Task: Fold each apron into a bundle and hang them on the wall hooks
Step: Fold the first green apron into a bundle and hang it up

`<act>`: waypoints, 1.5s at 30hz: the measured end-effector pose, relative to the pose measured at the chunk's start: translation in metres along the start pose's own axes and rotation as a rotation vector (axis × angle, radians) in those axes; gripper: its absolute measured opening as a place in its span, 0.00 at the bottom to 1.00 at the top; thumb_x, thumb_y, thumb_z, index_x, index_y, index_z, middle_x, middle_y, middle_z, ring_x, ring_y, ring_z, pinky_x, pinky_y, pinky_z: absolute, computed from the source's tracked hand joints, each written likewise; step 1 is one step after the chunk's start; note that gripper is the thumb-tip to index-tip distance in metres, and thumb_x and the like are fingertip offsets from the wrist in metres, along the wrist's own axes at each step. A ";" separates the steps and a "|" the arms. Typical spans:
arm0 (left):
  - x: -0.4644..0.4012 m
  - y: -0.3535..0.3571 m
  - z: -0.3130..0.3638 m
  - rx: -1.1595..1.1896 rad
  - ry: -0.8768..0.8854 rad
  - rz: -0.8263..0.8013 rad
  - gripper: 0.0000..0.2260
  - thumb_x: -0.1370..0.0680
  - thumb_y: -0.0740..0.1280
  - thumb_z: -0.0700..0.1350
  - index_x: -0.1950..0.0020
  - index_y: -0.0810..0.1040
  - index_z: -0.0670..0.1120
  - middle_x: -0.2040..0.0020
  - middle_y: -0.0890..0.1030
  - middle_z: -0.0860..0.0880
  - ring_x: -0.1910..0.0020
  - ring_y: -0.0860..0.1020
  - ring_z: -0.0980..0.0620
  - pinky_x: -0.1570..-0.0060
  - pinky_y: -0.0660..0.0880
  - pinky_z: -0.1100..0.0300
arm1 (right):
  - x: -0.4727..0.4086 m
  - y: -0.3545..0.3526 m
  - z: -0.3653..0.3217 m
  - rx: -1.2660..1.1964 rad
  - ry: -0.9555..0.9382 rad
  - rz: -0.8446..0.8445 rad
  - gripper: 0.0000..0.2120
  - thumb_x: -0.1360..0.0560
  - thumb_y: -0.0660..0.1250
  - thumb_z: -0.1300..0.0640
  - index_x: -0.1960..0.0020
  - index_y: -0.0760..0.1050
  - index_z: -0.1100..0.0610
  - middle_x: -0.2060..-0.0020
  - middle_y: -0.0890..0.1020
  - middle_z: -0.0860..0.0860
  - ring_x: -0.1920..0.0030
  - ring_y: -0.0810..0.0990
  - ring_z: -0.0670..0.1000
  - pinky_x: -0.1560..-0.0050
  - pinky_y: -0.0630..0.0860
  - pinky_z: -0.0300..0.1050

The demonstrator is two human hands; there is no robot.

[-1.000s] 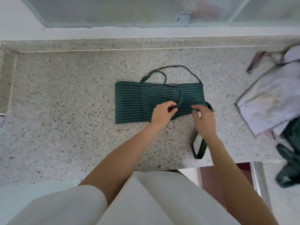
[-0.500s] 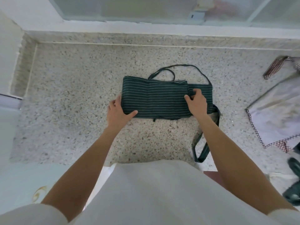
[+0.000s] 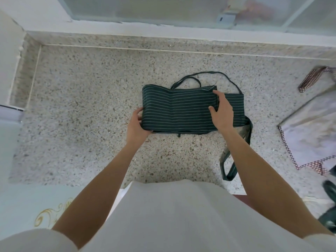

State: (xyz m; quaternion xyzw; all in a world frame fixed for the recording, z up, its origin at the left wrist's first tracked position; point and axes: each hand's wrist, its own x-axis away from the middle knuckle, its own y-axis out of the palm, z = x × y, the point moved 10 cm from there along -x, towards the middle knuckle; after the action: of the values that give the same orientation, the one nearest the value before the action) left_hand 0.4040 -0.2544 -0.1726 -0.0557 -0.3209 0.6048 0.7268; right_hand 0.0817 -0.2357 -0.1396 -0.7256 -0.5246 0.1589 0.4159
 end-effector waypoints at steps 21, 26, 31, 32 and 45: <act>0.001 0.039 0.041 -0.881 0.616 -0.265 0.23 0.31 0.64 0.51 0.37 0.77 0.49 0.33 0.70 0.49 0.33 0.63 0.47 0.34 0.58 0.48 | 0.014 -0.029 0.087 0.389 0.152 0.070 0.26 0.23 0.58 0.67 0.27 0.61 0.58 0.35 0.69 0.58 0.46 0.72 0.60 0.49 0.74 0.54; -0.042 0.032 0.084 -0.654 0.633 -0.201 0.17 0.23 0.63 0.42 0.34 0.72 0.47 0.31 0.68 0.45 0.32 0.64 0.45 0.33 0.63 0.49 | 0.033 -0.036 0.042 0.570 -0.033 0.224 0.20 0.25 0.62 0.63 0.33 0.69 0.58 0.38 0.71 0.62 0.46 0.72 0.61 0.47 0.70 0.53; -0.077 0.054 0.080 -0.792 0.543 -0.314 0.17 0.21 0.61 0.41 0.32 0.71 0.47 0.30 0.66 0.44 0.31 0.61 0.44 0.31 0.61 0.53 | 0.082 0.035 -0.015 0.534 -0.407 0.003 0.18 0.21 0.54 0.51 0.34 0.72 0.52 0.38 0.75 0.53 0.44 0.75 0.55 0.48 0.72 0.52; -0.076 0.054 0.078 -0.801 0.538 -0.314 0.17 0.21 0.61 0.41 0.32 0.72 0.47 0.31 0.68 0.45 0.33 0.62 0.44 0.32 0.62 0.54 | 0.088 0.045 -0.010 0.584 -0.393 -0.040 0.20 0.21 0.51 0.50 0.34 0.72 0.51 0.36 0.74 0.53 0.42 0.74 0.55 0.48 0.72 0.52; 0.064 0.073 0.041 -0.955 0.983 -0.389 0.19 0.35 0.74 0.37 0.44 0.79 0.44 0.39 0.73 0.43 0.42 0.70 0.46 0.47 0.73 0.54 | 0.089 0.009 0.017 0.616 -0.330 -0.063 0.16 0.26 0.65 0.64 0.39 0.74 0.56 0.48 0.78 0.55 0.47 0.75 0.58 0.48 0.69 0.52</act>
State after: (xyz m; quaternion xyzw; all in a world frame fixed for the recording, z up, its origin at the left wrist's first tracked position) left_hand 0.3245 -0.1888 -0.1494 -0.5761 -0.1901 0.1624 0.7782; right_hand 0.1112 -0.1494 -0.1384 -0.5141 -0.5343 0.4119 0.5297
